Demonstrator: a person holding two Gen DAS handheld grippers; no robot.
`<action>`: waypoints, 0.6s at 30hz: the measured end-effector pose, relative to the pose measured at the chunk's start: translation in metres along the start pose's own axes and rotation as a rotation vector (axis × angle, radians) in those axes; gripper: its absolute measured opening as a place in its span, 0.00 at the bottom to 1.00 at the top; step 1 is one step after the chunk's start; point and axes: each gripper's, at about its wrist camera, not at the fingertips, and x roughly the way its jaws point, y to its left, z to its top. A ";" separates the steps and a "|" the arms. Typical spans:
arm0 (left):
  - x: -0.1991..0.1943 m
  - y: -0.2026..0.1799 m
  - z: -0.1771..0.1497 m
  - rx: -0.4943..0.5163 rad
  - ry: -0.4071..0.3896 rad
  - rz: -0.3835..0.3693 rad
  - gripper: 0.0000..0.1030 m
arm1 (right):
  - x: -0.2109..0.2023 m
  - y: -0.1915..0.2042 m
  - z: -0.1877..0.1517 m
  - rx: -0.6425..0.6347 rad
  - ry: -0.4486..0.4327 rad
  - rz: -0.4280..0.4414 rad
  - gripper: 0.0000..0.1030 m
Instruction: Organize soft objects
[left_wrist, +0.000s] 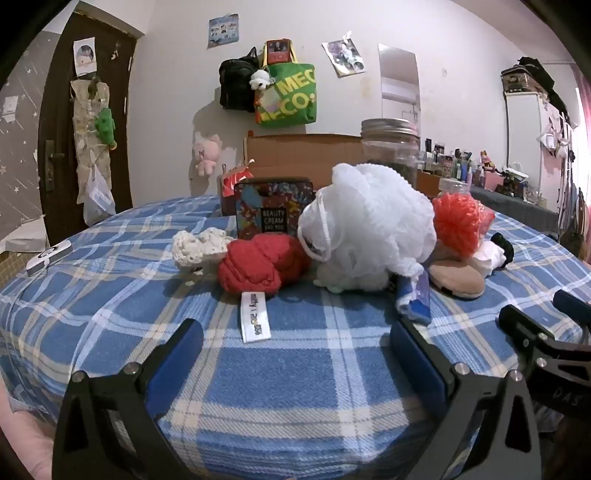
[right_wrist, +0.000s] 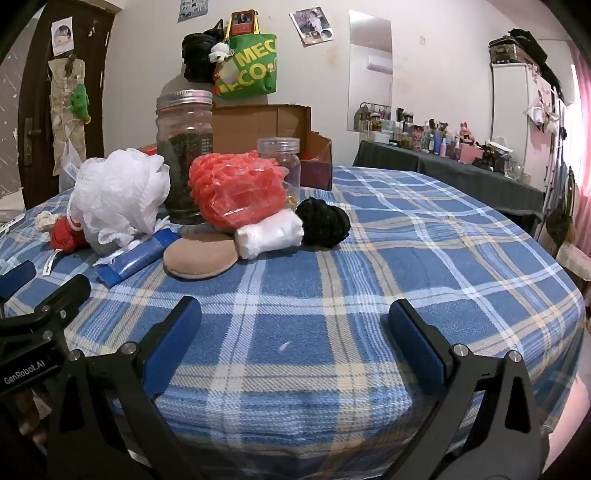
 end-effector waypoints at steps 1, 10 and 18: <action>0.000 0.000 0.000 -0.005 -0.006 -0.002 1.00 | 0.000 0.000 0.000 0.012 0.001 0.007 1.00; 0.000 0.001 0.000 -0.006 0.006 -0.003 1.00 | 0.000 0.000 0.000 0.012 0.001 0.006 1.00; -0.001 0.002 0.000 -0.007 0.006 -0.003 1.00 | 0.000 -0.001 0.000 0.011 0.001 0.006 1.00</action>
